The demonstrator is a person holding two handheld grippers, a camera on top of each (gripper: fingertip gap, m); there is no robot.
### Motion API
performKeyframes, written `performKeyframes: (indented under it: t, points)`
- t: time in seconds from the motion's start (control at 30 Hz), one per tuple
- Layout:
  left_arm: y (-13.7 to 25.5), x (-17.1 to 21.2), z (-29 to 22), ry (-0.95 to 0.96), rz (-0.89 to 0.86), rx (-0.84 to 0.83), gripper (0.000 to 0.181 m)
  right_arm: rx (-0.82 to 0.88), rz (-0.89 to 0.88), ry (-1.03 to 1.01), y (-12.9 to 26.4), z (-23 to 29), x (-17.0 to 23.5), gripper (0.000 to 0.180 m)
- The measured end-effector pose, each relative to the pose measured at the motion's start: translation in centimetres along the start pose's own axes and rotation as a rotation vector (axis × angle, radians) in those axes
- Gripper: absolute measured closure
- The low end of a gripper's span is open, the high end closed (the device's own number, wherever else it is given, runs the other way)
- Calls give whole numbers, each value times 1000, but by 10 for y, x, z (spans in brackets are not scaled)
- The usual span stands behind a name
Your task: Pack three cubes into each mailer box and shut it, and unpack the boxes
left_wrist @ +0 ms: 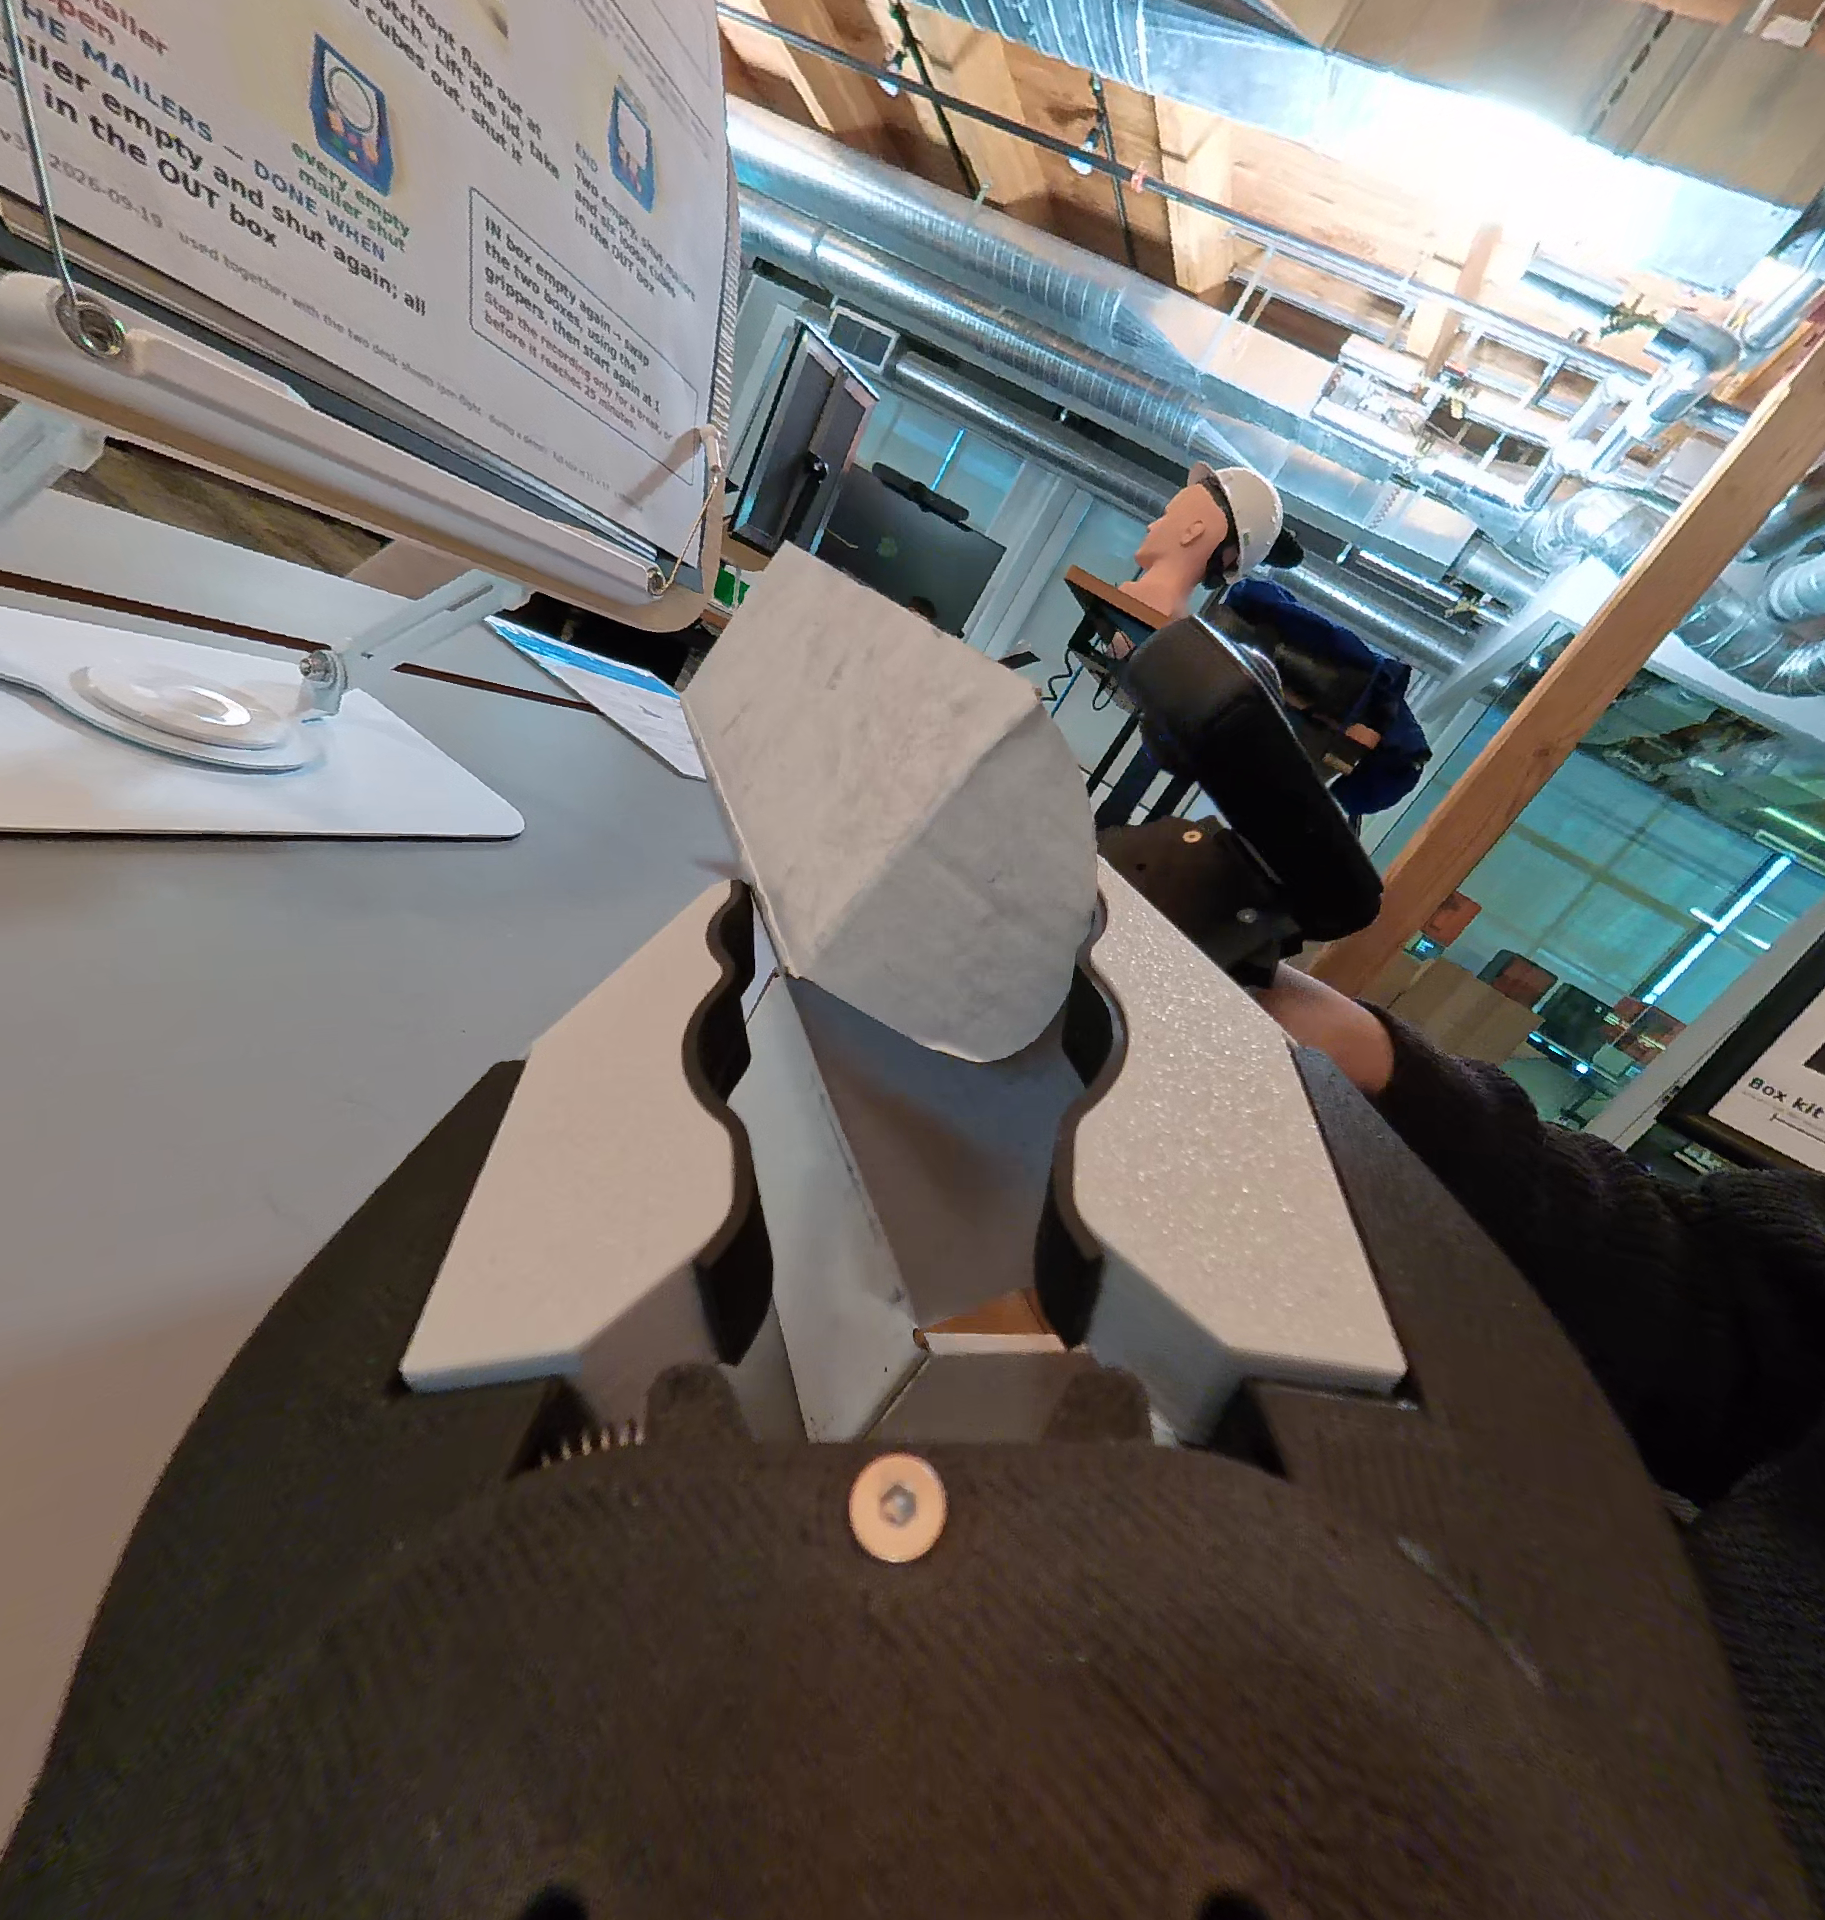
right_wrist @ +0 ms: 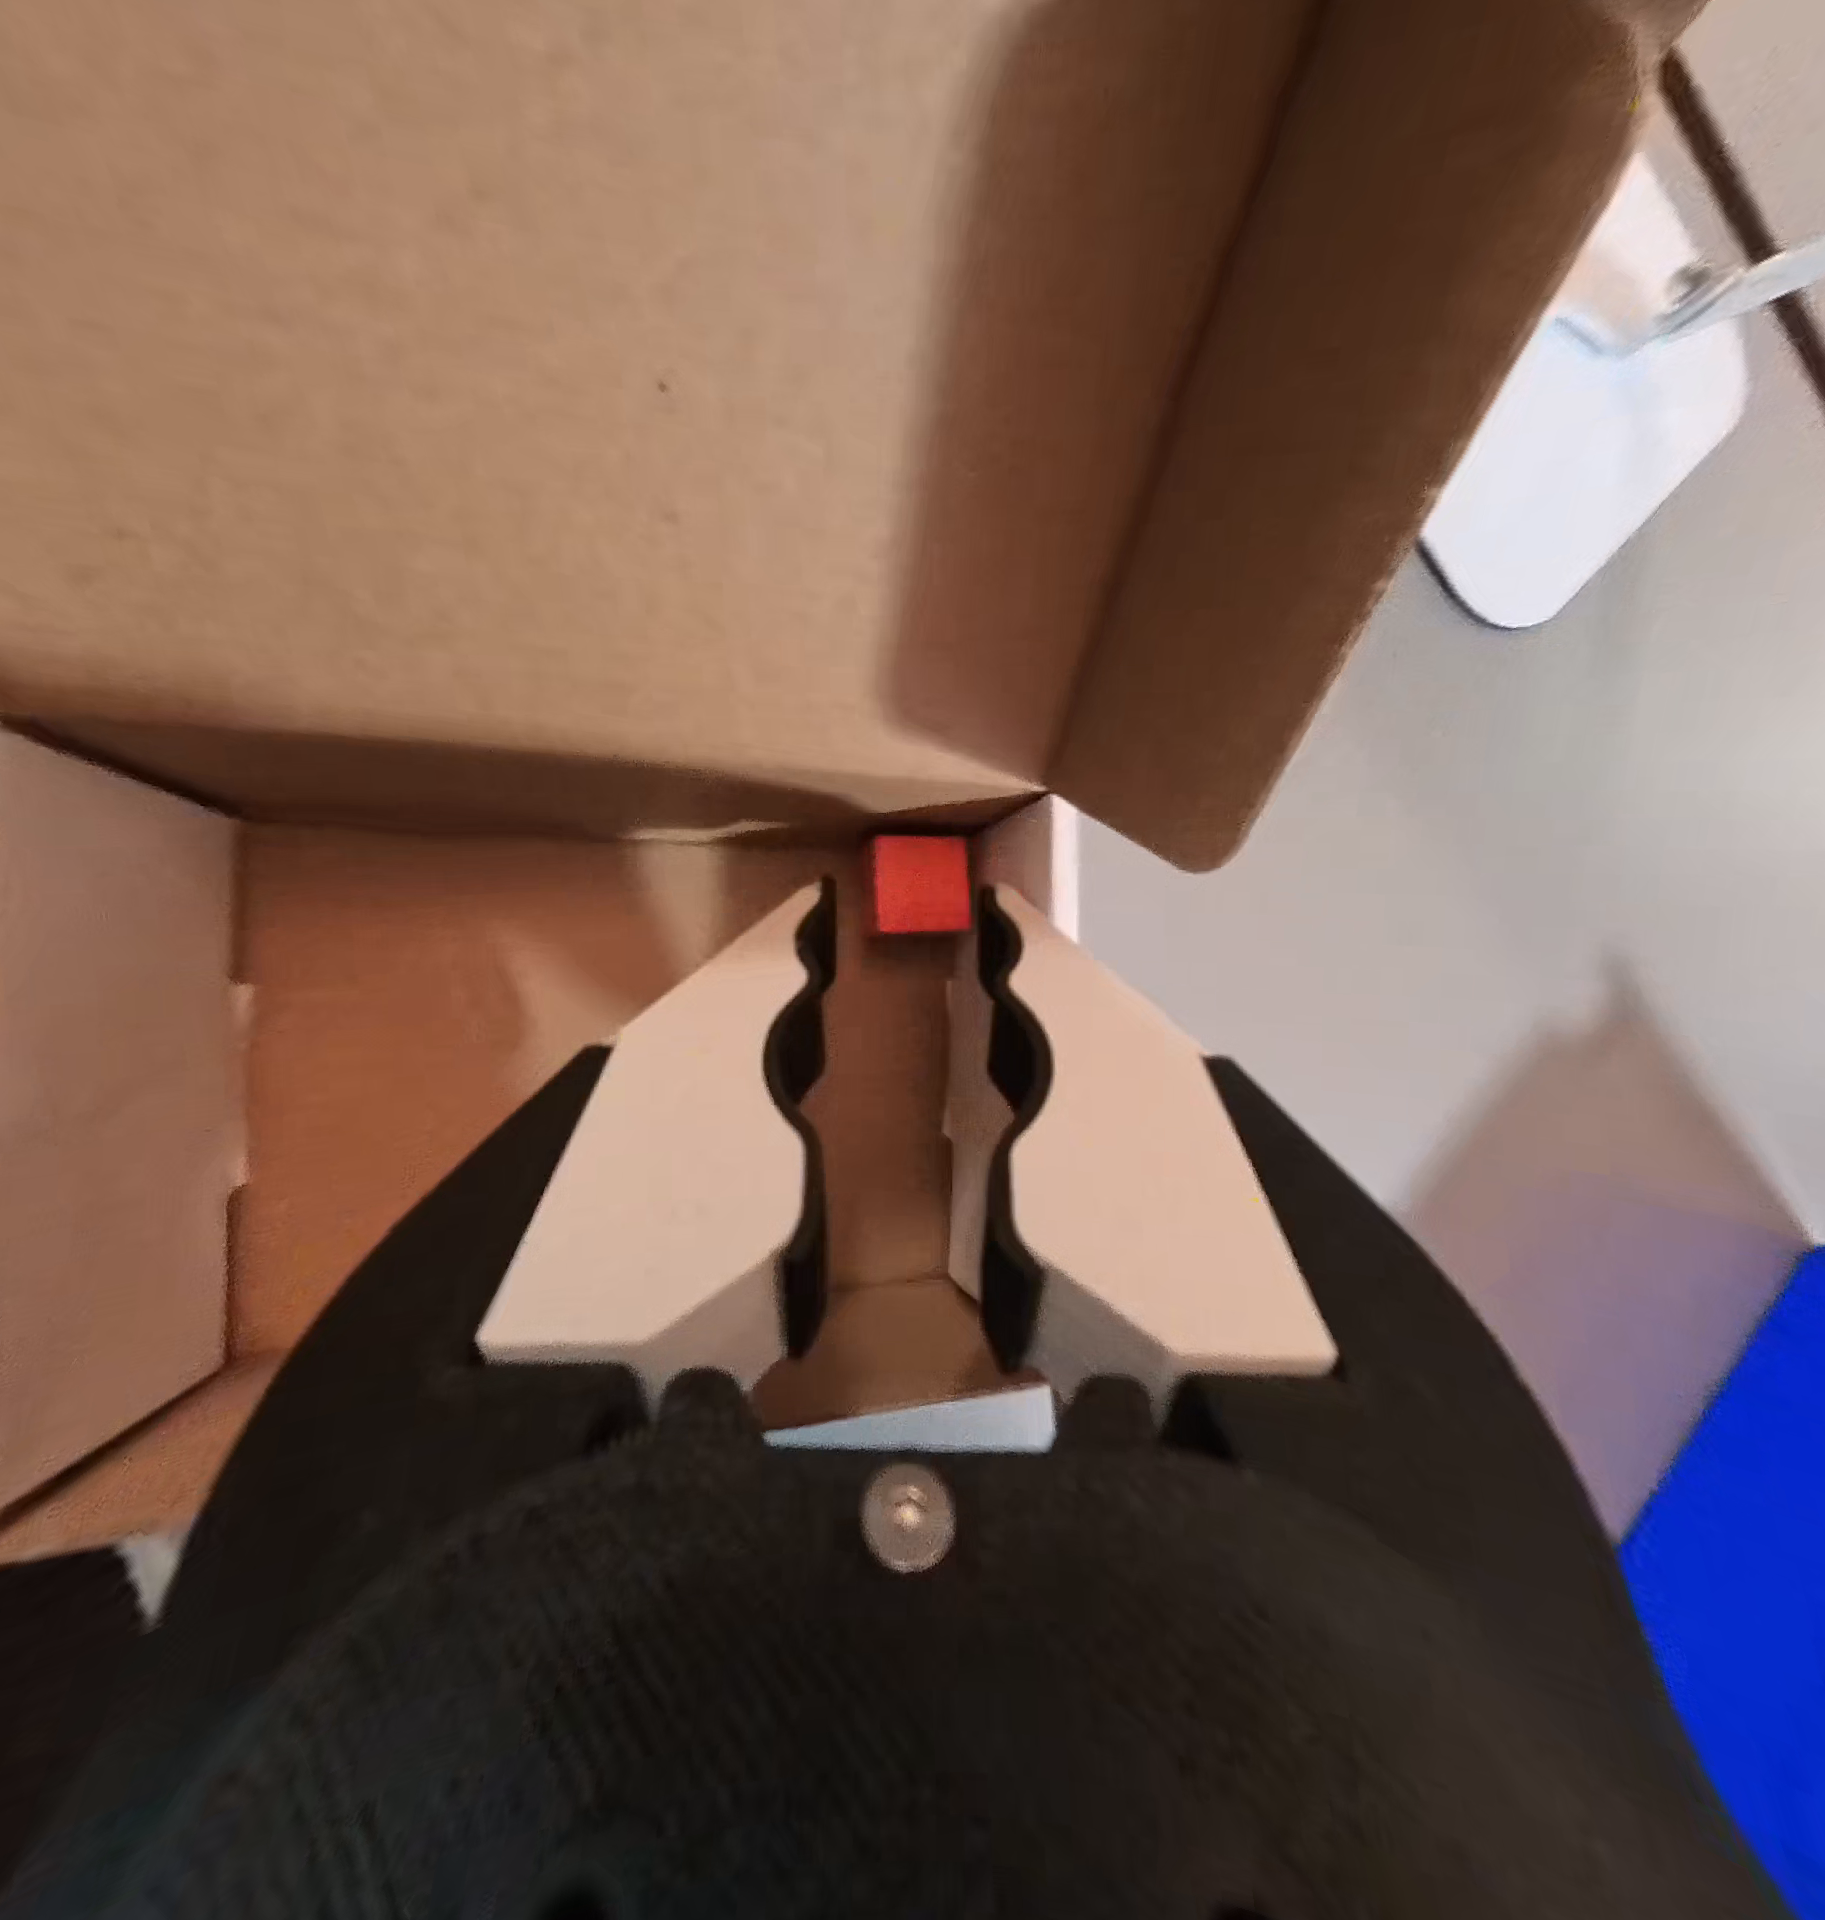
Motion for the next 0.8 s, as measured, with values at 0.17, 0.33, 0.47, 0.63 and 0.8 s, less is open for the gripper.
performKeyframes:
  t: [0.17,0.33,0.47,0.63,0.8]
  points:
    - [0,0,-1,-2,1,0,121,133,75,120,-16,0,7,156]
    - [-1,1,-1,-9,4,-1,120,166,92,154,-19,1,8,156]
    - [-1,1,-2,-9,6,0,120,-89,48,-18,-6,19,6,156]
    - [-1,1,-2,-8,5,2,122,28,39,9,-3,1,6,158]
    - [-1,2,-2,-11,7,2,120,47,62,37,-12,6,9,158]
Point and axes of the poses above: each gripper's, where its closed fingertips meet, y back along the fingers, x out of its underside, z = x × y across the jaws, the point moved 2 cm from there along y, back along the fingers, and after that the axes turned 5 degrees about -x, right-handed, at the moved point
